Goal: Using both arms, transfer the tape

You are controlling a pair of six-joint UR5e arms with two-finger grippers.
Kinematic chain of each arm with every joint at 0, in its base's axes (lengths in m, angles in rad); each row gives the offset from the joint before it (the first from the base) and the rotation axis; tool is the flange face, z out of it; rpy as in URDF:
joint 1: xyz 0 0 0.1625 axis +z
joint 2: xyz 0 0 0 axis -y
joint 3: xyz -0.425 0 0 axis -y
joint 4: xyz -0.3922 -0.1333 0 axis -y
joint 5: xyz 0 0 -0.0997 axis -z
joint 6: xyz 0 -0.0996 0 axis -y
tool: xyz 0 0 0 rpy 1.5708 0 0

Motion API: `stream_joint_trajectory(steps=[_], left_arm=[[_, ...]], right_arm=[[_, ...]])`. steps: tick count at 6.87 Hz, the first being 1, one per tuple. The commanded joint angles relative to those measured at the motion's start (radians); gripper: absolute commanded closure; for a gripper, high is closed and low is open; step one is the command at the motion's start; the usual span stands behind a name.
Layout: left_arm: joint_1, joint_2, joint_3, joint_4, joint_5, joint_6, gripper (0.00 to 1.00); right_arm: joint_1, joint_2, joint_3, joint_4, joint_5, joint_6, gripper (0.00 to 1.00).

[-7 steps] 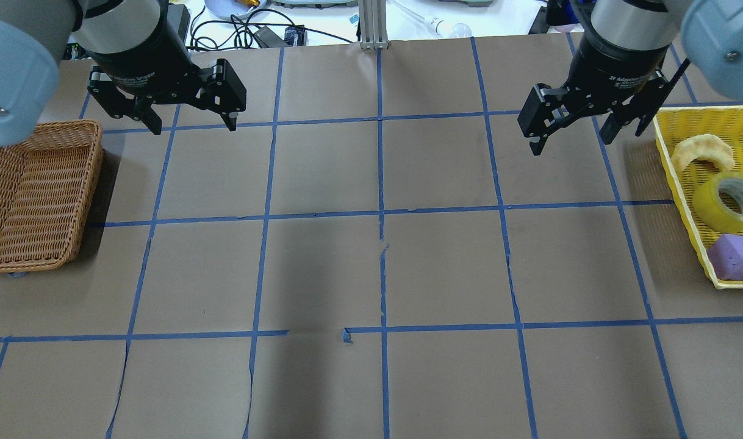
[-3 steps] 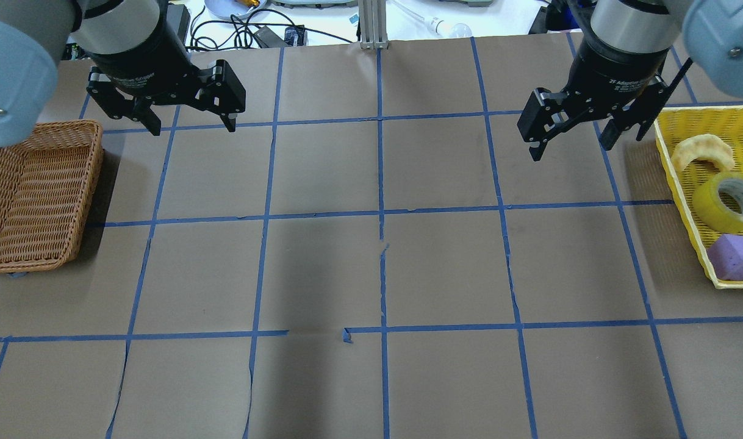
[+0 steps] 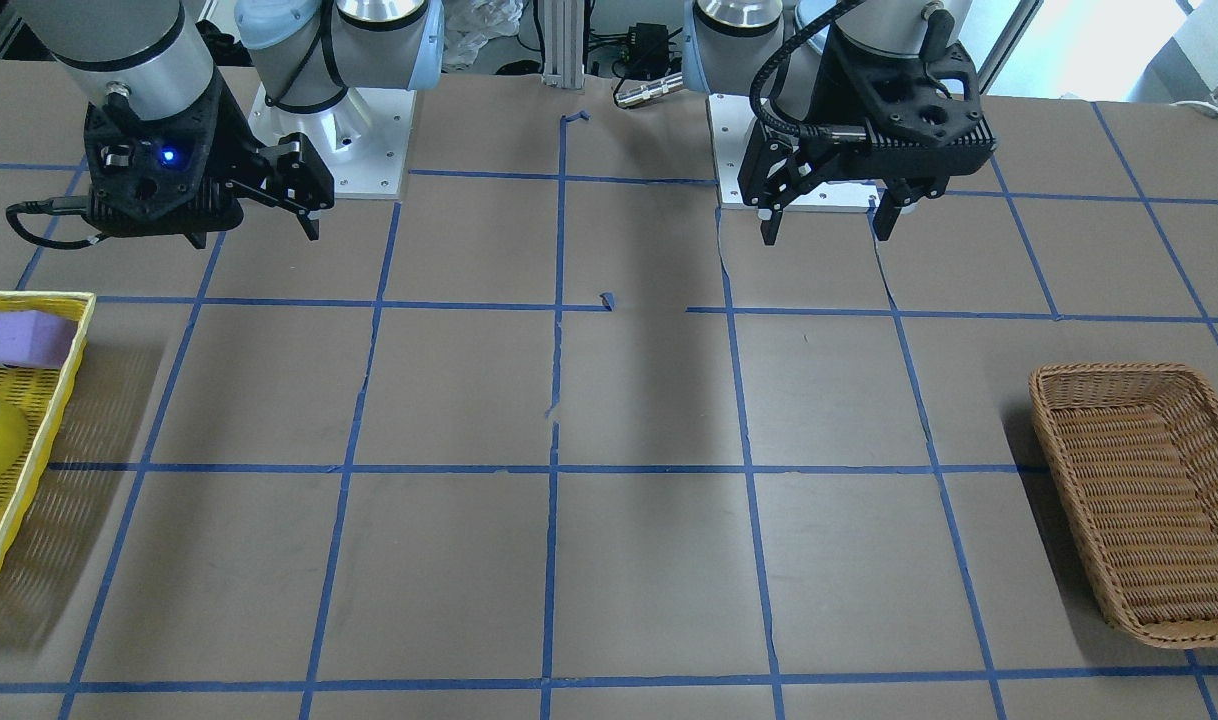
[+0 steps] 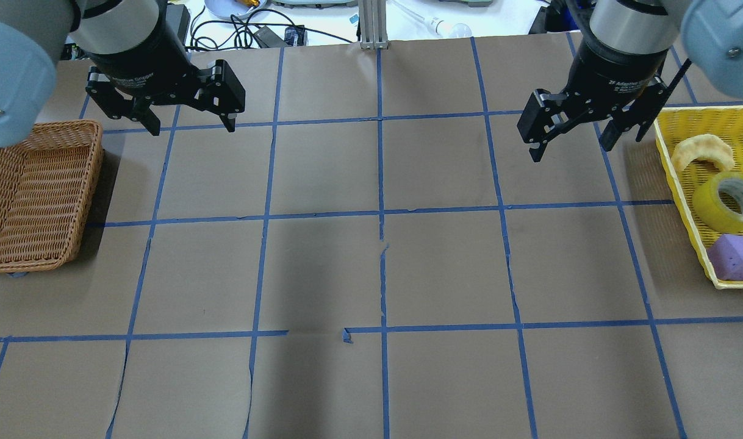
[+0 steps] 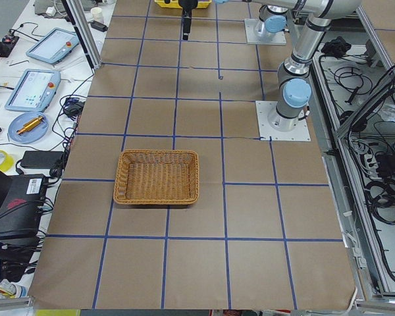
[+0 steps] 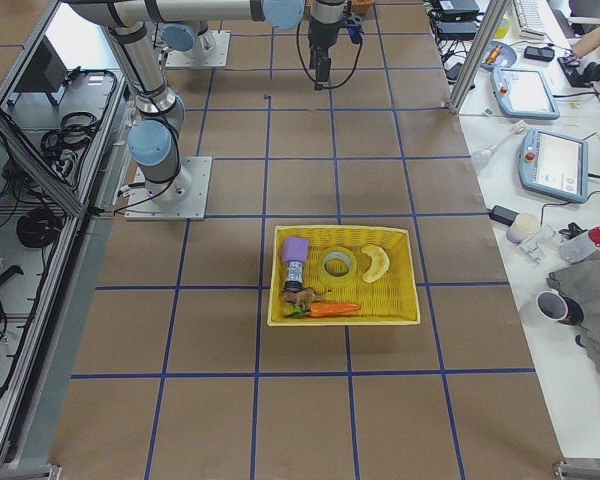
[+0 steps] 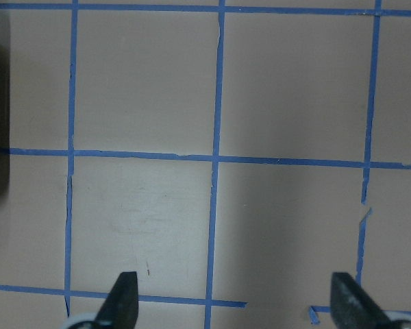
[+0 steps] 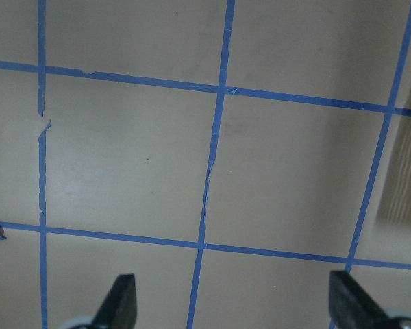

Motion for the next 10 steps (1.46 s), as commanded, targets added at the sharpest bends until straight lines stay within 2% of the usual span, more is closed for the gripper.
stream_joint_trajectory(steps=[1,5,6,7,10], left_arm=[[0.000,-0.003,0.008,-0.002,-0.002,0.001,0.00],[0.000,-0.003,0.003,0.000,0.000,0.000,0.00],[-0.002,-0.003,0.000,0.002,-0.005,0.000,0.00],[0.000,-0.002,0.000,0.002,0.000,0.000,0.00],[-0.002,-0.011,0.003,0.009,-0.008,-0.002,0.00]], right_arm=[[0.000,0.003,0.001,0.000,-0.001,0.000,0.00],[0.000,0.001,0.001,0.000,0.001,0.000,0.00],[-0.018,0.013,-0.004,-0.049,0.002,0.002,0.00],[-0.061,0.036,0.002,-0.125,-0.037,0.000,0.00],[-0.343,0.144,0.004,-0.212,-0.045,-0.050,0.00]])
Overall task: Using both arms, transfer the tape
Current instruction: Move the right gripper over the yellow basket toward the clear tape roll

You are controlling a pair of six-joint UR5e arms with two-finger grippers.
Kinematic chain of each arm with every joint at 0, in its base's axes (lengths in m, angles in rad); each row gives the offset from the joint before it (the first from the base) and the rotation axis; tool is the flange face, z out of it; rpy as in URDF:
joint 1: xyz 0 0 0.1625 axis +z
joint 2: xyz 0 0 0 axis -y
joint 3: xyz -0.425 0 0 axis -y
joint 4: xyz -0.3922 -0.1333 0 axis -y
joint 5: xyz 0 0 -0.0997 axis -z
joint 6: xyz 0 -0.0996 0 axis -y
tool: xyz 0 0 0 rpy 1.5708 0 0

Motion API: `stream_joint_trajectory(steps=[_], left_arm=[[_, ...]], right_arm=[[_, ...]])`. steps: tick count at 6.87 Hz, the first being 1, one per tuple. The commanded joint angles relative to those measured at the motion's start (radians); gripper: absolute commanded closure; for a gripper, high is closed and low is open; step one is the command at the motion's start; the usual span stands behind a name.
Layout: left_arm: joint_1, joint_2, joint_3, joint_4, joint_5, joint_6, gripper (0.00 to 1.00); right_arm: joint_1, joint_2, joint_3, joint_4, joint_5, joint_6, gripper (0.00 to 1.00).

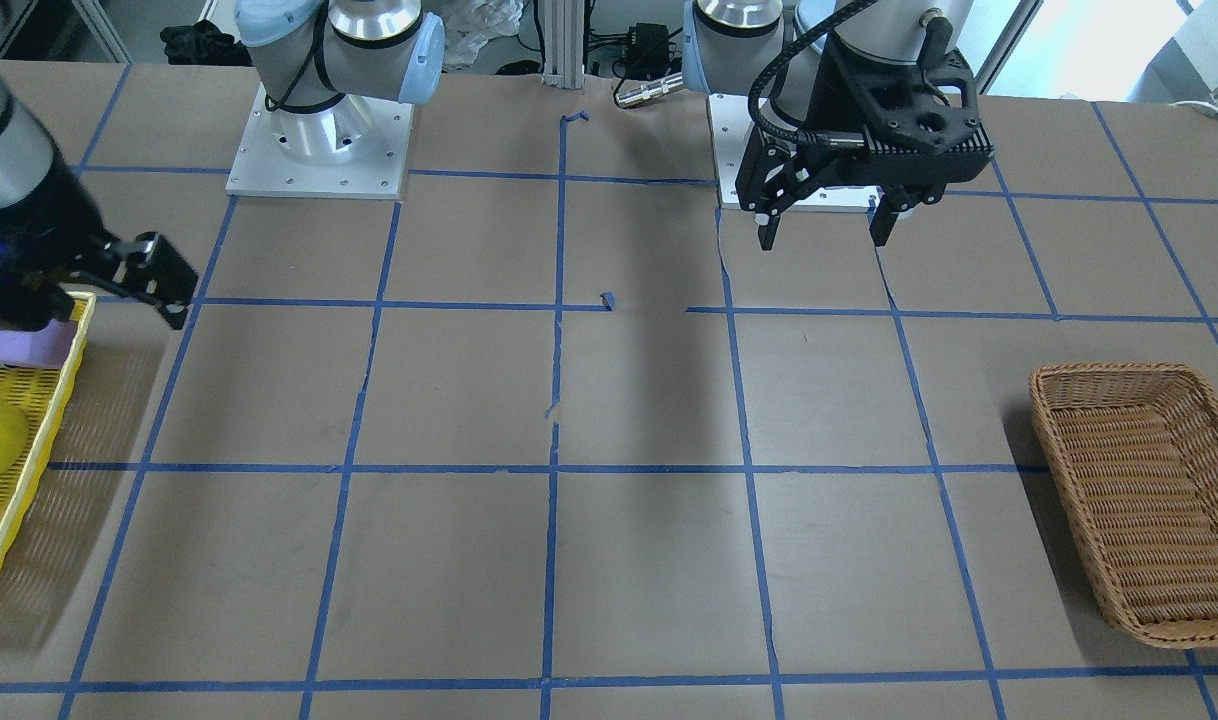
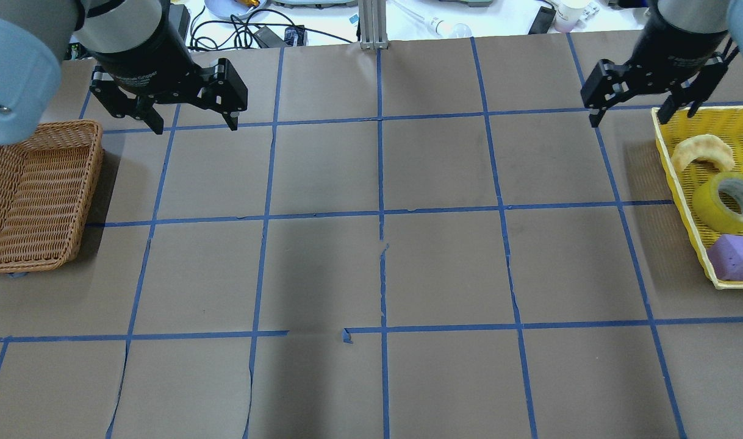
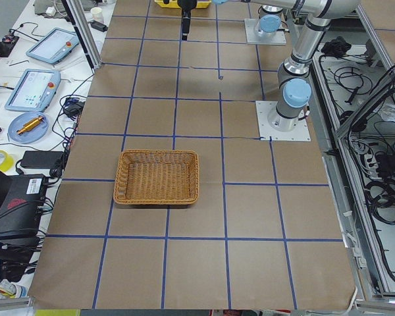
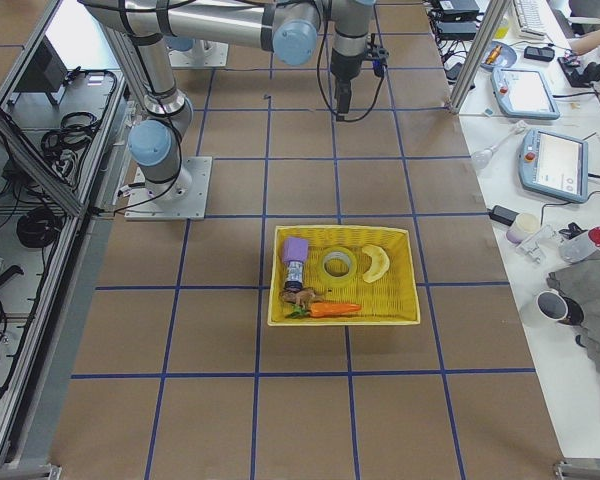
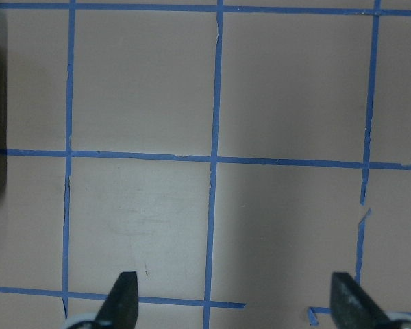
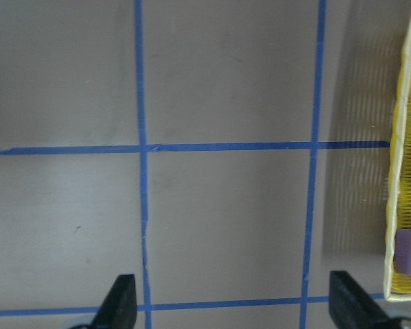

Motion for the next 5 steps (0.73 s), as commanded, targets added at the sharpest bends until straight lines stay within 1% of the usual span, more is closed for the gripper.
stream_joint_trajectory(steps=[1,2,3,4,5], left_arm=[[-0.001,0.001,-0.002,0.001,0.002,-0.001,0.00],[-0.001,0.002,-0.002,0.001,0.005,-0.001,0.00],[-0.001,0.002,-0.004,0.001,0.005,-0.001,0.00],[-0.001,0.002,-0.004,0.001,0.005,-0.001,0.00],[-0.001,0.002,-0.004,0.001,0.005,-0.001,0.00]], right_arm=[[-0.144,0.093,0.008,-0.175,-0.009,-0.030,0.00],[-0.204,0.149,0.012,-0.235,-0.060,-0.025,0.00],[-0.267,0.204,0.026,-0.242,-0.053,-0.022,0.00],[-0.296,0.254,0.041,-0.269,-0.047,-0.010,0.01],[-0.324,0.285,0.055,-0.308,-0.044,-0.011,0.04]])
